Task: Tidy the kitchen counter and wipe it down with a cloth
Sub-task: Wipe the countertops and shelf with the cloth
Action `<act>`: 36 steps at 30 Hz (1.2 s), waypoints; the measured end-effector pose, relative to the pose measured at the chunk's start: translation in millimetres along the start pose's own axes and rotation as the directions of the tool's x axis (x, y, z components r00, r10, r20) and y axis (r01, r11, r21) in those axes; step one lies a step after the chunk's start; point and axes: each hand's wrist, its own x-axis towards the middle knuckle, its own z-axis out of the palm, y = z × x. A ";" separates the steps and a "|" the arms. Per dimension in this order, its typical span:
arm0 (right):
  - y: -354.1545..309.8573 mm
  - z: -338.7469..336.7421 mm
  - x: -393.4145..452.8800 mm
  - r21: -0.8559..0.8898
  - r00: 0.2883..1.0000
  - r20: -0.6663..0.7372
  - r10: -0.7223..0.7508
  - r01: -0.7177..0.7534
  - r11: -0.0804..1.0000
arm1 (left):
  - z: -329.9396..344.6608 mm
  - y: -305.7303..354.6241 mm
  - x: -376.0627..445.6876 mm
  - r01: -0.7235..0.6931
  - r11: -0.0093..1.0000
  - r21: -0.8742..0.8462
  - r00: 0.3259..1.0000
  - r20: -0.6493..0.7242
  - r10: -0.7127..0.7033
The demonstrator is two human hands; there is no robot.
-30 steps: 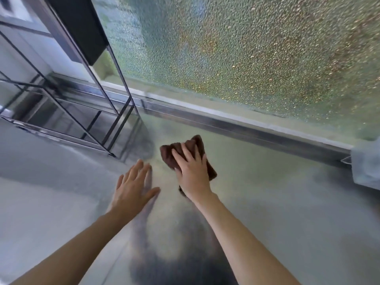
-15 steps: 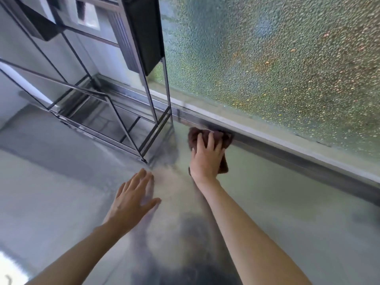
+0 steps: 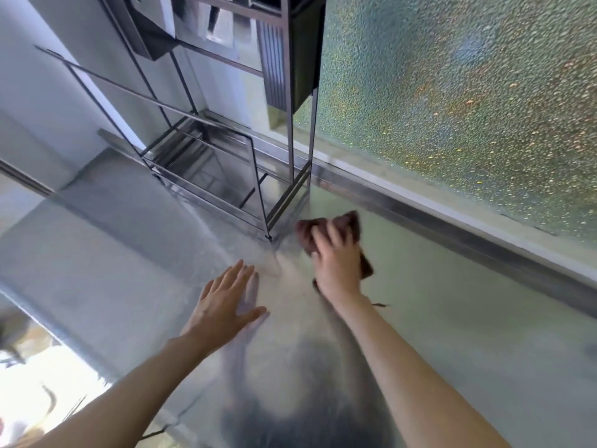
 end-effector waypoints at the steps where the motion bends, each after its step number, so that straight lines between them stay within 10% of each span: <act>1: -13.5 8.4 -11.9 -0.003 0.995 0.039 -0.090 0.090 0.996 | 2.9 -4.6 -4.2 0.008 1.000 0.020 1.000 0.023 -0.008; 5: -5.5 -1.8 -34.1 0.008 0.972 0.105 -0.211 0.212 0.977 | 9.5 -17.9 -14.0 0.003 0.993 0.119 0.991 0.133 -0.019; 12: 8.8 -13.3 -58.7 0.088 0.877 -0.109 0.467 -0.460 0.884 | 18.1 -29.6 -8.4 -0.051 0.990 0.134 0.988 0.150 0.031; 17: -83.3 37.0 -71.7 0.006 0.998 -0.042 0.044 -0.044 0.999 | 10.3 -53.3 -11.6 -0.169 0.980 0.101 0.981 0.108 0.159; 21: -68.4 25.3 -101.9 -0.026 0.995 0.038 0.092 -0.091 0.996 | -3.8 -88.7 -23.3 -0.213 0.970 0.115 0.973 0.116 0.200; 28: -68.9 21.2 -200.8 0.057 0.720 -0.152 0.677 -0.678 0.733 | -7.5 -118.1 -53.7 -0.308 0.944 0.116 0.946 0.146 0.290; 36: -181.4 81.5 -229.4 0.049 0.968 -0.055 0.244 -0.241 0.969 | 8.6 -141.8 -80.2 -0.331 0.935 0.127 0.938 0.153 0.311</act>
